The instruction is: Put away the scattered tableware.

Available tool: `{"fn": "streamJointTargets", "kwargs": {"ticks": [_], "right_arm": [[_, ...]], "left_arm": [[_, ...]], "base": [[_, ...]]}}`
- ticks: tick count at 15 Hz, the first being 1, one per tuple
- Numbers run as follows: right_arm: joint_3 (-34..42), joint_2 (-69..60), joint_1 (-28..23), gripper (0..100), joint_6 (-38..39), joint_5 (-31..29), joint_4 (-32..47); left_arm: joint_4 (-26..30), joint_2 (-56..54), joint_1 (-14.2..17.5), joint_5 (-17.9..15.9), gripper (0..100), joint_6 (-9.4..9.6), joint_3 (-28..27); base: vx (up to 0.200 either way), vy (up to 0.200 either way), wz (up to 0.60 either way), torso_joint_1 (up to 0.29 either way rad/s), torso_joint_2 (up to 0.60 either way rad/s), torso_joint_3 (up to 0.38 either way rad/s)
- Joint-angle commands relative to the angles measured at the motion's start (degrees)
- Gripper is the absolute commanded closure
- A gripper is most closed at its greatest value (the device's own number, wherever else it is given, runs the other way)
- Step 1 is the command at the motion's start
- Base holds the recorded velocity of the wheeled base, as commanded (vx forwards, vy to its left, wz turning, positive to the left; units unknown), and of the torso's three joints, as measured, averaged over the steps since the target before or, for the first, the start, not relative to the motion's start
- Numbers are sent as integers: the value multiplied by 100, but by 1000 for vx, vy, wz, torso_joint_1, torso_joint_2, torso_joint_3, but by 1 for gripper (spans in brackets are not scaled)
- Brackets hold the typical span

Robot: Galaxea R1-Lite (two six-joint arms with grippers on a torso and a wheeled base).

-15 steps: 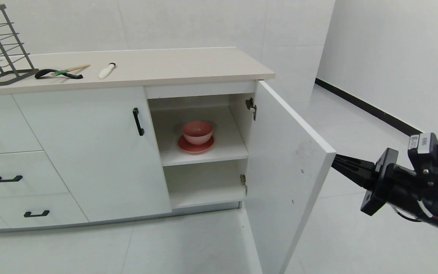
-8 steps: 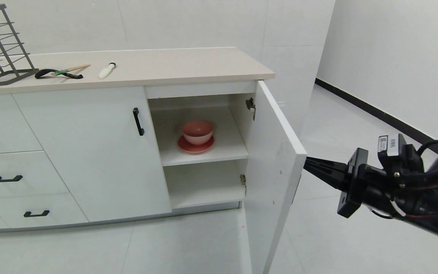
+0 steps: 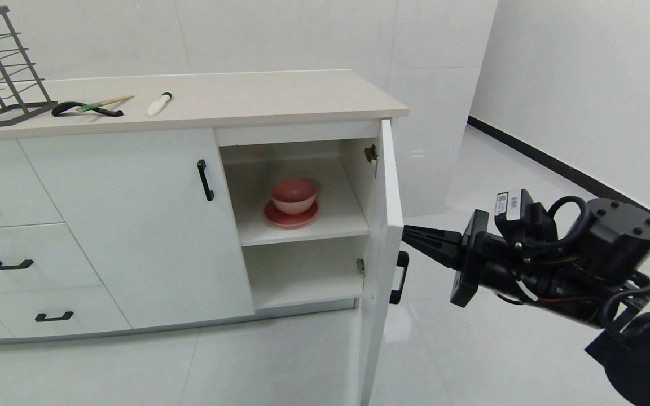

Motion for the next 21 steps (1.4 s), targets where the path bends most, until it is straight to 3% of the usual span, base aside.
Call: {"fn": "streamJointTargets", "kwargs": {"ticks": [1, 6, 15, 21], "right_arm": [[-204, 316, 190, 100, -2, 0, -2], [-521, 658, 164, 100, -2, 0, -10], [-1576, 1230, 208, 100, 34, -114, -10], [-1532, 1247, 208, 100, 25, -123, -10]], "left_arm": [[-1, 9, 1, 5, 0, -2, 0], [-1, 9, 1, -4, 0, 7, 0], [-1, 9, 1, -4, 0, -2, 0], [-1, 9, 1, 5, 0, -10, 0]], "base": [[0, 0, 0, 0, 0, 0], [-80, 120, 0, 1, 1, 2], [0, 0, 0, 0, 0, 0], [0, 0, 0, 0, 0, 0]]}}
